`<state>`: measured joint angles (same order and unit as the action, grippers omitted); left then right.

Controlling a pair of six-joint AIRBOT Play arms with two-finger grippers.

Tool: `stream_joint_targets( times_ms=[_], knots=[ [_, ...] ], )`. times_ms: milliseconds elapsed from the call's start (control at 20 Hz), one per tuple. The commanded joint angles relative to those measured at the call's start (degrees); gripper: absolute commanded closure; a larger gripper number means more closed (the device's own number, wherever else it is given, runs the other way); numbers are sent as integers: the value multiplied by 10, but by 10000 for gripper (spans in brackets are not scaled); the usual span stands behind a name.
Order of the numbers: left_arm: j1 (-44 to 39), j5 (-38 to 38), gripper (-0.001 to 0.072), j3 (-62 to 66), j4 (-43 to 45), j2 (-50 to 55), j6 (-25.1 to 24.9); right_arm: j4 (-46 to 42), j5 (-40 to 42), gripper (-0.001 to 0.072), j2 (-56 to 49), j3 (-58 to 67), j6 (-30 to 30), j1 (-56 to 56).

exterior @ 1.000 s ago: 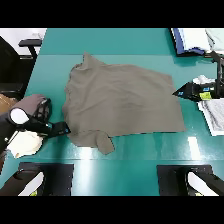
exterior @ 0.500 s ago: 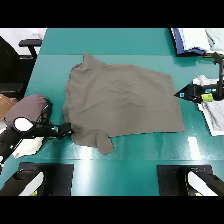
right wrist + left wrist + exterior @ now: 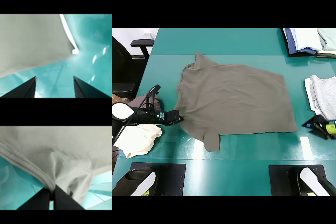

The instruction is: Fold the shirts.

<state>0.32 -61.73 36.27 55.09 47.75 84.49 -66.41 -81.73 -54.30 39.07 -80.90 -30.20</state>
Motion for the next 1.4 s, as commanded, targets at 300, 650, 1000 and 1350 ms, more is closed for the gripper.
stream_joint_targets(
  times_ms=[300,650,1000,1350],
  knots=[
    [0,-7,680,17,4,-1,-5,73,146,280,-54,-103,11,13],
    [0,-39,682,23,5,-1,-10,127,194,660,-157,-21,16,128],
    [0,-116,681,328,76,-1,-9,127,161,692,-34,213,20,198],
    [0,-113,682,794,106,-1,19,68,100,693,82,558,16,198]
  ],
)
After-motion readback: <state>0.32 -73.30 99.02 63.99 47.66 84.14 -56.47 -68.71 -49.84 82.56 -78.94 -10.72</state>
